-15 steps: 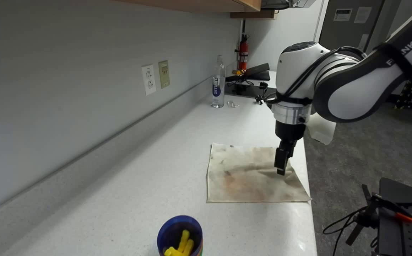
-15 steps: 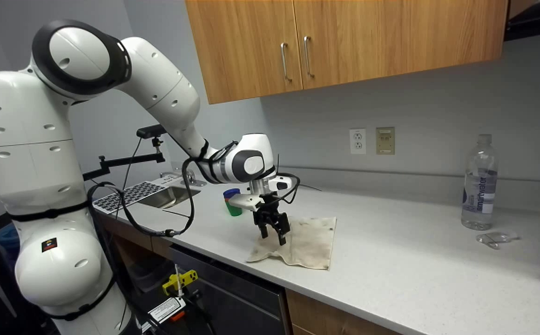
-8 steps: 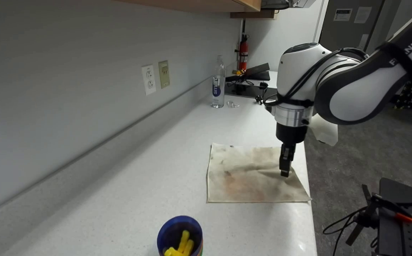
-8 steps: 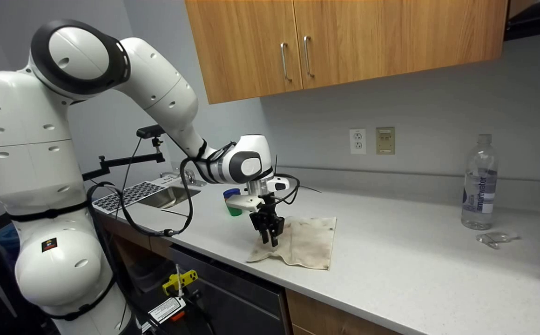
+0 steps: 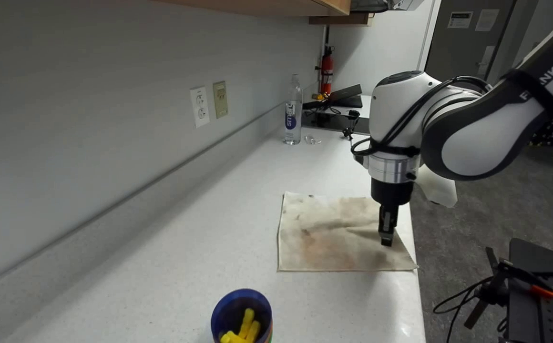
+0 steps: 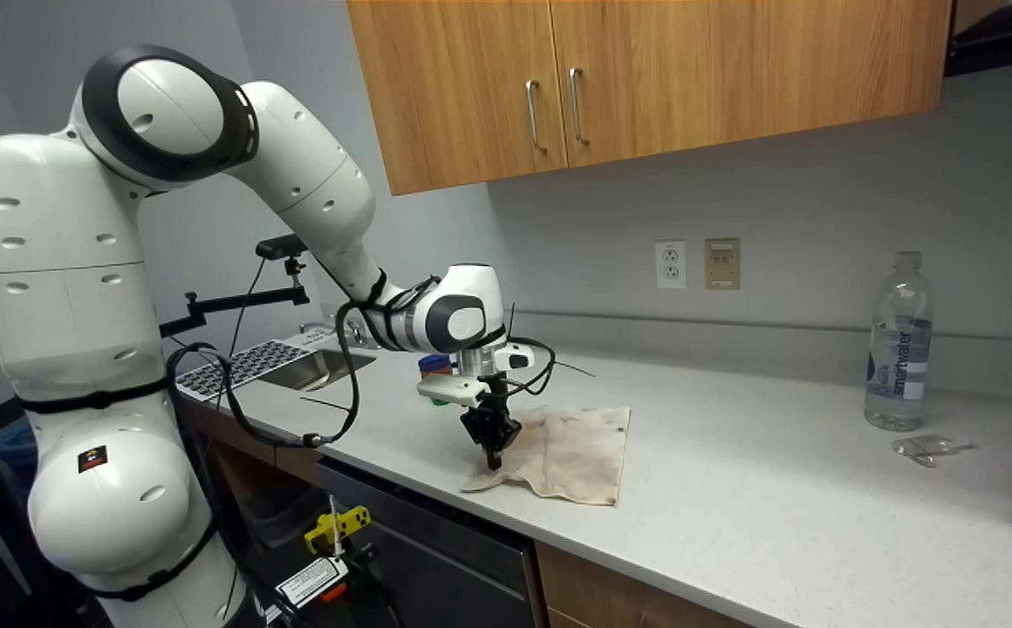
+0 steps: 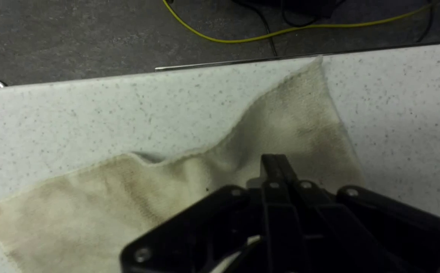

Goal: Unfold the cloth

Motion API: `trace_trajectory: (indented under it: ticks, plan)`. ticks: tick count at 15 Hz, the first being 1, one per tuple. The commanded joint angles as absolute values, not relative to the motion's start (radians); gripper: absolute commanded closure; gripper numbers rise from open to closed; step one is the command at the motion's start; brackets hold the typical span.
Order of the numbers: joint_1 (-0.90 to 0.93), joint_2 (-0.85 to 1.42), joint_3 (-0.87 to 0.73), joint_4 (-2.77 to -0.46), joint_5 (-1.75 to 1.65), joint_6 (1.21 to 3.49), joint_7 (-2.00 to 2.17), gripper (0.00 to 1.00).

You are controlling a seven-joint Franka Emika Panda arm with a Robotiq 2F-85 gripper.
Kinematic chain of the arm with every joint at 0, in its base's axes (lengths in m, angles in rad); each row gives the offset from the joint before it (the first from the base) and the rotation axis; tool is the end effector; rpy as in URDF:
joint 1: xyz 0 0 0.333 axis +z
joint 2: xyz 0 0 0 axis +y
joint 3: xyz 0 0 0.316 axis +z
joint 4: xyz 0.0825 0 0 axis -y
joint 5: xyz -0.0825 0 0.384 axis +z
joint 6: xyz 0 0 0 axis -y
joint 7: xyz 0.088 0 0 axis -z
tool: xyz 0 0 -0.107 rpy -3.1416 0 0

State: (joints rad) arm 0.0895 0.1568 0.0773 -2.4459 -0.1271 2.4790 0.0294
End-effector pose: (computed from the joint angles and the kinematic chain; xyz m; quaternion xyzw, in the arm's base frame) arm 0.4661 0.0798 0.2282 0.9904 0.1205 -0.0579 0.0357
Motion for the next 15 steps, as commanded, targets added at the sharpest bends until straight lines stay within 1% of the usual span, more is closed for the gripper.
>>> trace_trajectory:
  ticks: [1,7,15]
  plan:
    - [0.082,0.199,0.085,-2.443,-0.08,2.491,-0.013,1.0]
    - [0.087,0.225,0.11,-2.435,-0.038,2.479,-0.032,1.0]
    - [0.097,0.244,0.199,-2.392,0.102,2.448,-0.175,1.0]
